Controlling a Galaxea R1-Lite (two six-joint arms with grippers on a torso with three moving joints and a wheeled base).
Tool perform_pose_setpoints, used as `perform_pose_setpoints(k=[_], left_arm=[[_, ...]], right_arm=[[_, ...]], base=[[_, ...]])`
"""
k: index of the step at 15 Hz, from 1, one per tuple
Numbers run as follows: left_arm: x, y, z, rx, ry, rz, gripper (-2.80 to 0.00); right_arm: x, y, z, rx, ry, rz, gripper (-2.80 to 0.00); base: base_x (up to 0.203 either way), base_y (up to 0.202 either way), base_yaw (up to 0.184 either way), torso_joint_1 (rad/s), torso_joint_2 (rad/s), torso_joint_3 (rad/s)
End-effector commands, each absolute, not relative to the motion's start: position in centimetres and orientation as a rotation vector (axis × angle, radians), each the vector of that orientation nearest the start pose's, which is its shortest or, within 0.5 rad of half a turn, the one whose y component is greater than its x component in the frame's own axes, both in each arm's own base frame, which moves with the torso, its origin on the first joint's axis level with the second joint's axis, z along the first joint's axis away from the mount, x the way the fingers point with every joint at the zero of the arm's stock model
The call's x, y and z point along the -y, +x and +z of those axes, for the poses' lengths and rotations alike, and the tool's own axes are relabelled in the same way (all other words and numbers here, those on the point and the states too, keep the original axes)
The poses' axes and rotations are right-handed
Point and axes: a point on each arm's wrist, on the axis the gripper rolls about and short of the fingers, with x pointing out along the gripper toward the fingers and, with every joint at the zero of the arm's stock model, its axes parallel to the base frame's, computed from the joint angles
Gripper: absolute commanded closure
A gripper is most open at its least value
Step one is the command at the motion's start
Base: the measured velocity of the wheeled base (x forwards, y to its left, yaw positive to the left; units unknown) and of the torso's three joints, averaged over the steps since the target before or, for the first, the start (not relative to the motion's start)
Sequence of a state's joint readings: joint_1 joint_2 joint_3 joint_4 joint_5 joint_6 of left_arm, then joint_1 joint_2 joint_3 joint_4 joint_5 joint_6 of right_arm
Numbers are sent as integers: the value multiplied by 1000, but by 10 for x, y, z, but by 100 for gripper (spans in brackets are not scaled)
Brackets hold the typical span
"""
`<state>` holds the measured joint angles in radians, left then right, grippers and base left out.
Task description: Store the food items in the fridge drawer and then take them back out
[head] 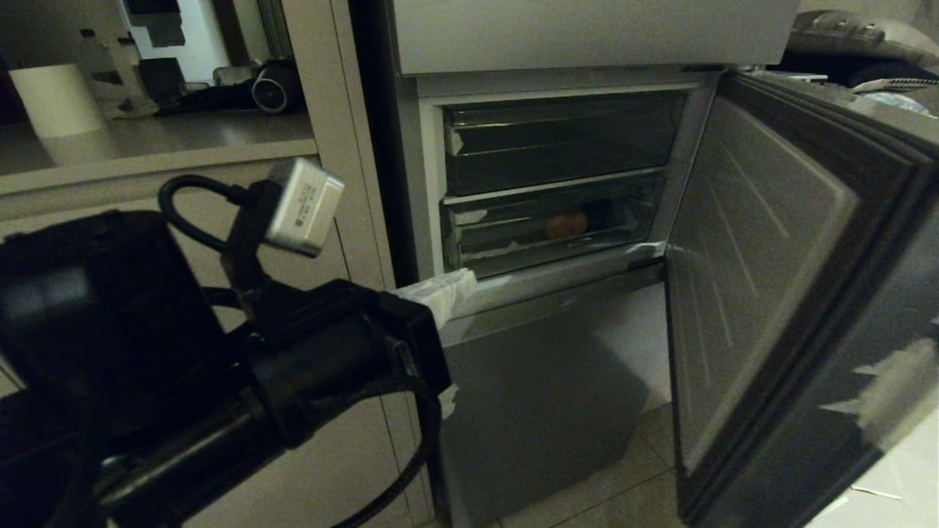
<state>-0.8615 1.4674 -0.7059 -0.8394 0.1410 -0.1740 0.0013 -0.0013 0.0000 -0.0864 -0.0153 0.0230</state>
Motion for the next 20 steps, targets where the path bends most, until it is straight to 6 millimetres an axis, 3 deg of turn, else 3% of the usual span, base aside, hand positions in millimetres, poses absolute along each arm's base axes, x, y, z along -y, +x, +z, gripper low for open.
perform_pose_setpoints(k=[1, 8, 12, 15, 17, 20], left_arm=[[163, 145, 254, 71, -243, -698, 0], [105, 105, 276, 181, -300, -607, 0], [74, 102, 273, 213, -265, -442, 0], [33, 97, 266, 247, -219, -137, 0], [9, 74, 253, 264, -183, 49, 0], [-4, 35, 220, 226, -110, 203, 0]], right_arm=[[0, -21, 76, 57, 23, -13, 0], [0, -21, 76, 58, 23, -13, 0], [0, -21, 76, 58, 23, -13, 0], [0, -21, 76, 57, 23, -13, 0], [0, -21, 76, 58, 23, -13, 0], [0, -21, 76, 57, 23, -13, 0]], base=[[0, 0, 0, 0, 0, 0], [0, 0, 0, 0, 0, 0], [0, 0, 0, 0, 0, 0], [0, 0, 0, 0, 0, 0], [0, 0, 0, 0, 0, 0], [0, 0, 0, 0, 0, 0]])
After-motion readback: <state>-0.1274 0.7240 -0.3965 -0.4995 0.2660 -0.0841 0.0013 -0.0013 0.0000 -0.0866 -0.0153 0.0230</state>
